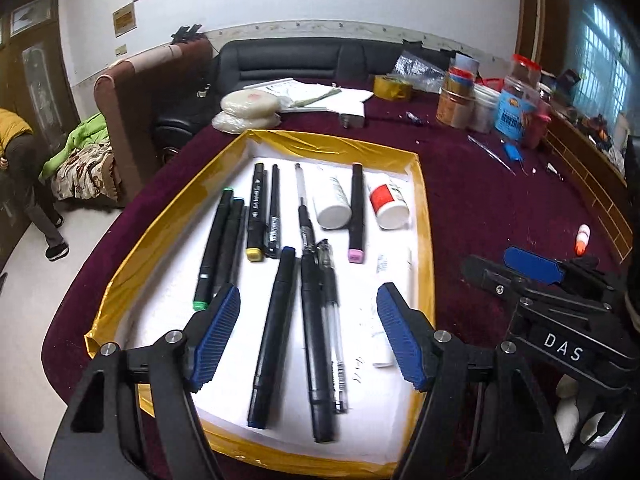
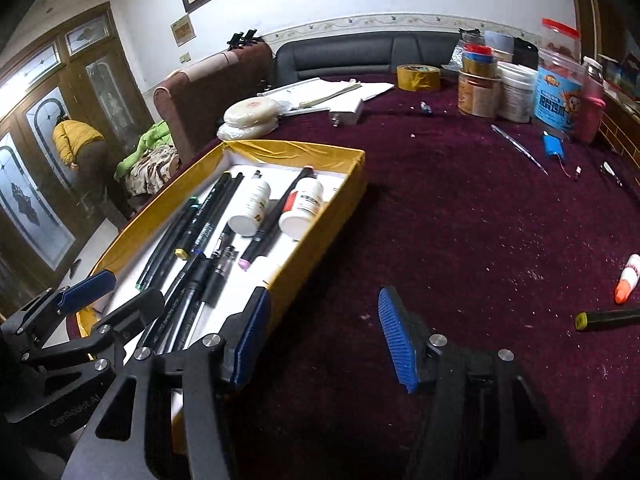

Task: Organize rigid objects
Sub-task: 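Grasp the white orange-capped bottle with right tool while left tool returns to the pile, then grasp yellow-ended black marker with left tool while right tool lifts the bottle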

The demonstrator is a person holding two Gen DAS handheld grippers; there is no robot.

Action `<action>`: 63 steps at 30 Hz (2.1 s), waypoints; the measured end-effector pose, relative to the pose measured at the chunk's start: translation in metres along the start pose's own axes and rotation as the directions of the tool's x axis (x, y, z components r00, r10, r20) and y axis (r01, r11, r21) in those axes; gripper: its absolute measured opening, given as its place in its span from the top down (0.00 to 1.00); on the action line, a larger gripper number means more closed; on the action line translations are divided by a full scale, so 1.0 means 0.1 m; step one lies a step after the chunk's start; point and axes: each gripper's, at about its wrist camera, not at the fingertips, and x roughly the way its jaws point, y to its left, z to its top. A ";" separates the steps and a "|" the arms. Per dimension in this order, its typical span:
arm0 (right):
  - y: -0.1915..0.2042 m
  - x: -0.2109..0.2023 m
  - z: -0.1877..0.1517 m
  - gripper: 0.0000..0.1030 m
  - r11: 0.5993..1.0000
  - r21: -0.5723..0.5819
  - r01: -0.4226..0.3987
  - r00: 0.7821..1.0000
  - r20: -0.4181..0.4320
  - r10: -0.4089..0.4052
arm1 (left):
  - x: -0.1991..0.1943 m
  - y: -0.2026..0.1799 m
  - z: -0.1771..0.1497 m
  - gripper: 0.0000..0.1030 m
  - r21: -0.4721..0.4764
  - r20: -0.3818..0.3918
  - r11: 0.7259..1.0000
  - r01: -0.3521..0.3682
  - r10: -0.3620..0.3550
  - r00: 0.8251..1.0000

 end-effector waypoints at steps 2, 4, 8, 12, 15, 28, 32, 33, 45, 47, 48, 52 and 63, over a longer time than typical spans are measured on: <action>-0.06 0.00 -0.02 0.50 1.000 0.010 -0.001 1.000 -0.004 0.001 | -0.01 -0.07 -0.01 0.31 0.014 -0.008 1.000 -0.002 0.002 1.000; -0.13 -0.02 -0.04 0.50 1.000 0.019 0.000 1.000 -0.005 0.000 | -0.01 -0.12 -0.01 0.31 0.026 -0.011 1.000 -0.003 0.003 1.000; -0.24 -0.05 -0.05 0.50 0.999 0.038 -0.001 1.000 -0.003 0.001 | -0.02 -0.24 0.00 0.31 0.049 -0.016 0.999 -0.005 0.006 1.000; -0.43 -0.09 -0.07 0.50 0.997 0.074 0.002 1.000 0.002 -0.002 | -0.04 -0.37 0.00 0.31 0.074 -0.020 0.997 0.004 -0.003 1.000; -0.65 -0.14 -0.09 0.50 0.993 0.116 0.022 1.000 0.010 -0.024 | -0.08 -0.47 0.00 0.32 0.088 -0.016 0.995 0.039 -0.038 0.999; -2.67 -0.85 -0.37 0.50 0.822 0.505 0.263 0.943 0.047 -0.330 | -0.09 -0.84 -0.04 0.32 0.117 -0.049 0.969 0.216 -0.211 0.976; -3.04 -0.99 -0.46 0.50 0.766 0.585 0.269 0.934 0.036 -0.355 | -0.08 -0.88 -0.05 0.32 0.098 -0.058 0.961 0.258 -0.253 0.966; -3.08 -0.99 -0.47 0.50 0.759 0.595 0.263 0.936 0.033 -0.350 | -0.09 -0.91 -0.06 0.32 0.101 -0.062 0.957 0.270 -0.265 0.962; -2.92 -0.32 -0.01 0.76 0.846 0.413 0.336 0.941 -0.105 -0.323 | -0.14 -1.11 -0.11 0.32 0.150 -0.082 0.952 0.269 -0.259 0.962; -2.86 -0.27 0.01 0.76 0.854 0.399 0.334 0.942 -0.105 -0.320 | -0.14 -1.11 -0.10 0.32 0.153 -0.084 0.952 0.266 -0.256 0.963; -2.84 -0.26 0.00 0.76 0.860 0.395 0.324 0.945 -0.101 -0.310 | -0.14 -1.12 -0.10 0.32 0.159 -0.083 0.951 0.266 -0.255 0.963; -2.74 -0.25 -0.04 0.76 0.886 0.355 0.298 0.954 -0.089 -0.286 | -0.16 -1.24 -0.07 0.32 0.206 -0.082 0.934 0.293 -0.282 0.956; -3.29 -0.63 -0.31 0.77 0.820 0.571 -0.040 0.987 0.150 -0.056 | -0.06 -2.09 -0.03 0.32 0.353 -0.173 0.822 0.446 -0.412 0.895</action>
